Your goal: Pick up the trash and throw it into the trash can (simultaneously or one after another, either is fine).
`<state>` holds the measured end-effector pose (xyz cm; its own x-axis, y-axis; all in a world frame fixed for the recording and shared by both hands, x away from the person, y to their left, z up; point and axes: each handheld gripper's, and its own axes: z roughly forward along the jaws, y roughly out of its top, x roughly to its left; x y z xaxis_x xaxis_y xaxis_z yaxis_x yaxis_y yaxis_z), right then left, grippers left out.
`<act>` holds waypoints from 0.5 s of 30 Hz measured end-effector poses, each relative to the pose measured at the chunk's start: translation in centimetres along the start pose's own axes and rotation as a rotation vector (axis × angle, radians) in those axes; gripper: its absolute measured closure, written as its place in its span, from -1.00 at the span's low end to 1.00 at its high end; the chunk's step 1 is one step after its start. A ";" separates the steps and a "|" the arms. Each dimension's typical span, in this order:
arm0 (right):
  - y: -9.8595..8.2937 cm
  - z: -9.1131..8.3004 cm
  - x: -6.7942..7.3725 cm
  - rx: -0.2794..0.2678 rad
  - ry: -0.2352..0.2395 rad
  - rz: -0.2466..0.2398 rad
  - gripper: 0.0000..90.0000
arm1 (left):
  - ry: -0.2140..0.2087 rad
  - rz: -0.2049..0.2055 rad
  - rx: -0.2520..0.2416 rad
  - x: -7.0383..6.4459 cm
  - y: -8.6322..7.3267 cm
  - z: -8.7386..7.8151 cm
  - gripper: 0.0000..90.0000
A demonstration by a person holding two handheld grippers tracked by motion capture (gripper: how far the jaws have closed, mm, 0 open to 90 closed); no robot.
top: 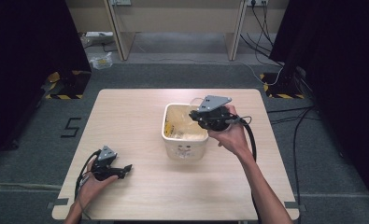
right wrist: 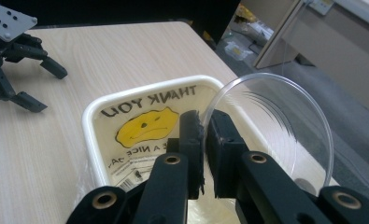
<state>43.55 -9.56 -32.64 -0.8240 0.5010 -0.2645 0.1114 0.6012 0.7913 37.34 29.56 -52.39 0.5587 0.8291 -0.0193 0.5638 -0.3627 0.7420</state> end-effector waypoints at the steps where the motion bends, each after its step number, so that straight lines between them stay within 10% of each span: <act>1: 0.0 0.2 0.0 0.005 0.008 0.007 0.88 | 0.000 0.000 0.000 0.0 0.0 0.0 -0.70; 15: -0.7 2.9 0.3 0.052 0.091 0.054 0.87 | 0.000 0.000 0.000 0.0 0.0 0.0 -0.70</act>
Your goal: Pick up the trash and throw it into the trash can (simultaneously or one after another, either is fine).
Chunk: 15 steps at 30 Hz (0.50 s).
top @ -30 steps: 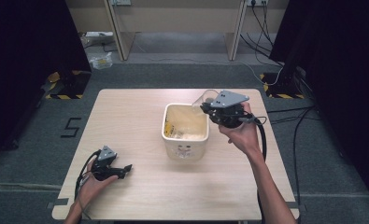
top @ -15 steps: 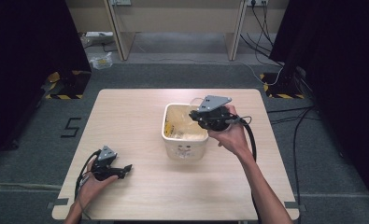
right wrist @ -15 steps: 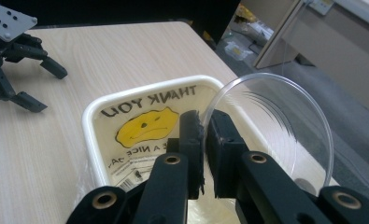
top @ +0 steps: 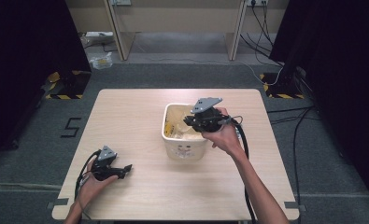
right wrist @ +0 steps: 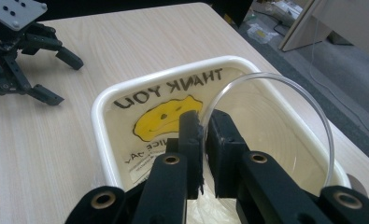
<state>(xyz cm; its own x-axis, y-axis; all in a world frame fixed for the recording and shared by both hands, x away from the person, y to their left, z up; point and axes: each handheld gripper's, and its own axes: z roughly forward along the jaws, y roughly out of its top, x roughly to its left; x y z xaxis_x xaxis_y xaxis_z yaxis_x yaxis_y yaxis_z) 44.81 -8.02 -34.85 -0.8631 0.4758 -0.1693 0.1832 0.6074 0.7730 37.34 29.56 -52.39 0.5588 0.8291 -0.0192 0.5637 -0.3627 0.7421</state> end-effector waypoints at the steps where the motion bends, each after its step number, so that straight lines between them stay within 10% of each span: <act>1: 0.0 0.0 0.0 0.000 0.000 0.000 0.87 | 0.000 0.000 0.000 0.0 0.0 0.0 -0.70; 15: 0.4 1.2 0.3 0.003 0.027 0.018 0.67 | 0.000 0.000 0.000 0.0 0.0 0.0 -0.70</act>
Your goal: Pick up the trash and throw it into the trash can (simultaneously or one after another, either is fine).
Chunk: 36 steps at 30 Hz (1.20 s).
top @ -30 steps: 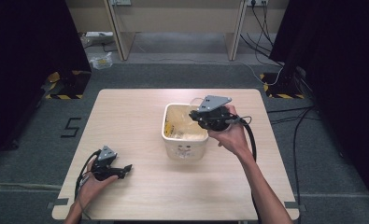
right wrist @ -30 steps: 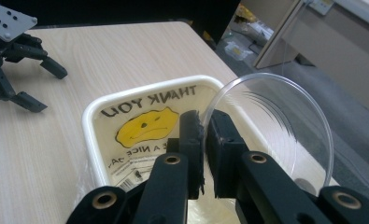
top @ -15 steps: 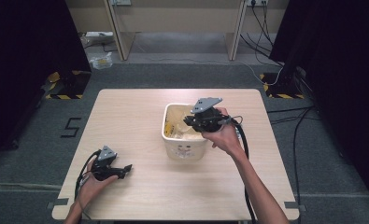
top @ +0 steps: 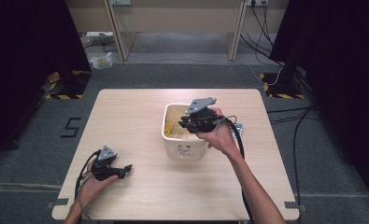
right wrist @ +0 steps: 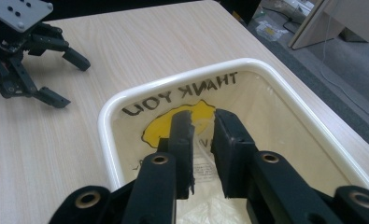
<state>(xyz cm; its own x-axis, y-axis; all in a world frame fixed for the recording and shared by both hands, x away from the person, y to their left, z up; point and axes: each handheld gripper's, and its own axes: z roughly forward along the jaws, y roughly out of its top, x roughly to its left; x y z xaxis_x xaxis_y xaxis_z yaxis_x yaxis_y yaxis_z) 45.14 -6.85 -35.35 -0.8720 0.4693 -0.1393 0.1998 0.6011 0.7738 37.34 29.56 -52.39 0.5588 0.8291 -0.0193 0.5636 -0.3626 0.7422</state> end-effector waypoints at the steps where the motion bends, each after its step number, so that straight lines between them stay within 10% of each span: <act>1: 0.0 -0.3 -0.2 -0.015 -0.007 0.014 0.57 | 0.000 0.000 0.000 0.0 0.0 0.0 -0.70; 13: -0.7 -3.8 -2.2 -0.091 -0.142 0.157 -0.04 | 0.000 0.000 0.000 0.0 0.0 0.0 -0.70; 36: -5.2 -6.7 -6.4 -0.054 -0.394 0.378 -0.42 | 0.000 -0.001 -0.001 0.0 0.0 0.0 -0.70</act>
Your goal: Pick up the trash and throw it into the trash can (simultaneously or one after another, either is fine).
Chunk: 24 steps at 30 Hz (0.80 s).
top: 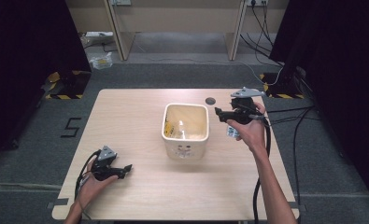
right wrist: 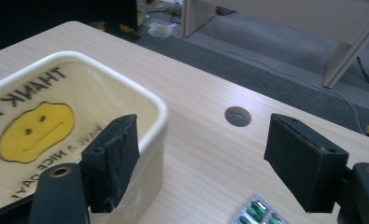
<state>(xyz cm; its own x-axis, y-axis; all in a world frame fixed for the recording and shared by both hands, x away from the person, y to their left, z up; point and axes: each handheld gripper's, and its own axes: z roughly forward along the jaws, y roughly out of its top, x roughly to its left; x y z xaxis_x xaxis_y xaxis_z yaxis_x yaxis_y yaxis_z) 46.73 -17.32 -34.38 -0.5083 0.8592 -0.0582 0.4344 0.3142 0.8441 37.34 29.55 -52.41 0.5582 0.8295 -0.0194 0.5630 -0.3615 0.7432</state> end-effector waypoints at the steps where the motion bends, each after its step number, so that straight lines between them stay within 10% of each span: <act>1: -0.1 -0.1 -0.2 0.003 -0.010 0.008 -0.42 | 0.000 0.000 0.000 0.0 0.0 0.0 -0.70; 24: -3.9 2.3 -4.0 0.102 -0.161 0.126 -0.60 | 0.000 0.001 0.000 0.0 0.0 0.0 -0.70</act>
<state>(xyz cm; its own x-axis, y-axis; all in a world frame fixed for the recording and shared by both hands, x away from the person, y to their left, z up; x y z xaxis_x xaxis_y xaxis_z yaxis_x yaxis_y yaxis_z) 48.83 -21.05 -38.65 -0.3232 0.9452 -0.0467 0.5639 0.2320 0.7926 37.34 29.54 -52.41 0.5583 0.8294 -0.0187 0.5626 -0.3619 0.7433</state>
